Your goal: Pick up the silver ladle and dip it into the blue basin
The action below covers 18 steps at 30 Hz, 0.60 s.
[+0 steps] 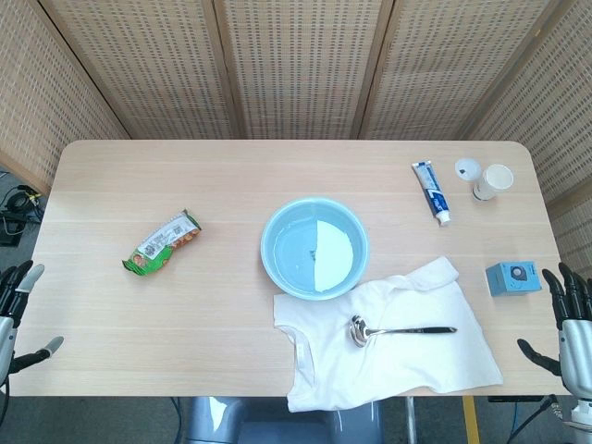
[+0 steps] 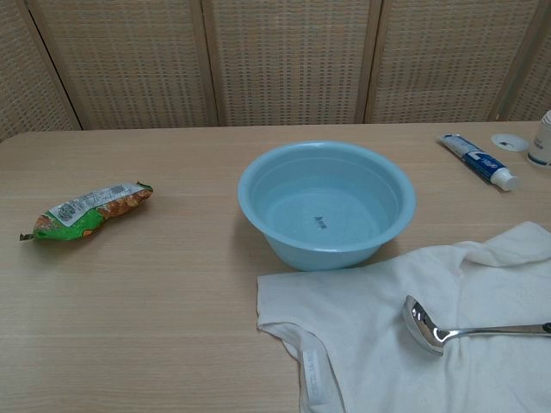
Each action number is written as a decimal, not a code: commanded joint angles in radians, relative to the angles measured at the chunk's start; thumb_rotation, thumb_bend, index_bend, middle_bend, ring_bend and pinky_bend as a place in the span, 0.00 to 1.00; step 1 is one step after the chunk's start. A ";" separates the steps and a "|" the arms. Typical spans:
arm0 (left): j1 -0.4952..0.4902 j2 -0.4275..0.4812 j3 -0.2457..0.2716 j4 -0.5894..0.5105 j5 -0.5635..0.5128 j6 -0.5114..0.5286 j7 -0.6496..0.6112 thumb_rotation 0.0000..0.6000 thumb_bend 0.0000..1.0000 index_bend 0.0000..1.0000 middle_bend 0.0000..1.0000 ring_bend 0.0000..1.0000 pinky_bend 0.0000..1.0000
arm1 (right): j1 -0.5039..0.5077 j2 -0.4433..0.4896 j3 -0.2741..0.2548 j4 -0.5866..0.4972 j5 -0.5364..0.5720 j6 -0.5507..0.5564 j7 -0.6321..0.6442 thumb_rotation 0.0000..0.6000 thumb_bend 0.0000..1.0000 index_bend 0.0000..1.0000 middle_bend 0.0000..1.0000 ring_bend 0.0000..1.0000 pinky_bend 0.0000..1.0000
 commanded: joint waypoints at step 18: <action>-0.015 -0.015 -0.013 -0.005 -0.059 -0.040 0.040 1.00 0.00 0.00 0.00 0.00 0.00 | 0.244 -0.020 -0.035 0.006 0.082 -0.491 -0.073 1.00 0.00 0.05 0.90 0.97 1.00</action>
